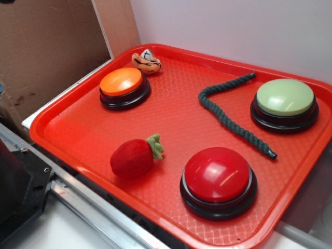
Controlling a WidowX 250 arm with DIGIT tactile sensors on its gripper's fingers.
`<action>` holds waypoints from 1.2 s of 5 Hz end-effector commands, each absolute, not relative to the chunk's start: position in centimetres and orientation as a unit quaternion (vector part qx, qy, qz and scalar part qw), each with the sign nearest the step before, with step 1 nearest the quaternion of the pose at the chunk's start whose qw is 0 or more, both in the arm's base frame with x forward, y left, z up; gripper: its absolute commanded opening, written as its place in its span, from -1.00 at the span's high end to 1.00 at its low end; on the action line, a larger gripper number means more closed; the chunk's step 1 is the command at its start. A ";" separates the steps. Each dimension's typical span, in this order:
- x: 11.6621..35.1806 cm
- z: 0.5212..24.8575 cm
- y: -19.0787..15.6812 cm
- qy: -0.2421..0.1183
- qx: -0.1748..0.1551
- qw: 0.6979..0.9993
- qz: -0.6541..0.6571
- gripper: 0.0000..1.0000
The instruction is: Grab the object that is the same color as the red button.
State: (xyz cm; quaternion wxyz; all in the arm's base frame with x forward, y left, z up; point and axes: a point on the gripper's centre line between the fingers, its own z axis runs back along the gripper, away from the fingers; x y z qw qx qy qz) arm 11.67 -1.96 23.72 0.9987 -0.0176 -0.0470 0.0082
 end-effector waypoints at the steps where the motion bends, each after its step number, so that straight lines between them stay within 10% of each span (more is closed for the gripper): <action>1: 11.7 23.7 -2.0 -0.047 -0.018 0.999 0.008 -1.00; 4: 18.8 23.2 -4.4 -0.023 -0.029 0.996 -0.084 -1.00; 6: 17.7 20.8 -10.0 0.014 -0.003 0.982 -0.188 -1.00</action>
